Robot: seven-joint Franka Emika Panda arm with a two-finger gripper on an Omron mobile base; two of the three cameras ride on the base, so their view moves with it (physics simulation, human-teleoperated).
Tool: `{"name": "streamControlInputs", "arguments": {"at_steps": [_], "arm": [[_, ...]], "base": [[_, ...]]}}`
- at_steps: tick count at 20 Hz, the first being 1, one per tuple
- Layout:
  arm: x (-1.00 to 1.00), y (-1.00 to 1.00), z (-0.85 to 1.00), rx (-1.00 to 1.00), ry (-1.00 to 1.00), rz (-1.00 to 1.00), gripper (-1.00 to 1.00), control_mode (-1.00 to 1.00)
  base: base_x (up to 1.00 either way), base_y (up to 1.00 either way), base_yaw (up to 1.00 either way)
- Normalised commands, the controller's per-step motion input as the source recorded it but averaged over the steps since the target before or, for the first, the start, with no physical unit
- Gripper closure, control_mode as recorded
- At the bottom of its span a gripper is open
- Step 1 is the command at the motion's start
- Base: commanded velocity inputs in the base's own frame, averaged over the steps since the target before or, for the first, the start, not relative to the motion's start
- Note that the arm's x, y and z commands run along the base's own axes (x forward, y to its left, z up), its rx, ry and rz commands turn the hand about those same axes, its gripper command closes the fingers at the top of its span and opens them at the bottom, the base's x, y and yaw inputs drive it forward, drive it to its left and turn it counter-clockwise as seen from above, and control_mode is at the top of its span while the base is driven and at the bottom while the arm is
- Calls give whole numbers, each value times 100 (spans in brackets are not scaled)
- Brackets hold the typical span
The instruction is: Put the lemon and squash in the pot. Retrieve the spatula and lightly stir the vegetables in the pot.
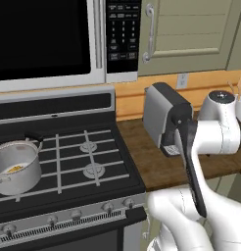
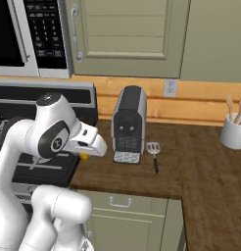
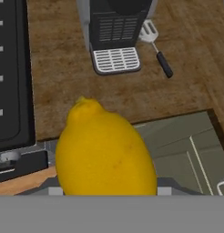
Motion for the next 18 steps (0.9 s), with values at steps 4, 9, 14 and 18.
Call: {"name": "streamControlInputs", "arguments": {"at_steps": [4, 9, 14, 18], "arm": [[0, 0, 0, 0, 0, 0, 100, -100], [-4, 0, 0, 0, 0, 0, 100, -100], [-3, 2, 0, 0, 0, 1, 100, 100], [0, 0, 0, 0, 0, 0, 100, 100]], "base": [[0, 0, 0], [0, 0, 0], [-46, 13, 4], [-47, 43, 2]]}}
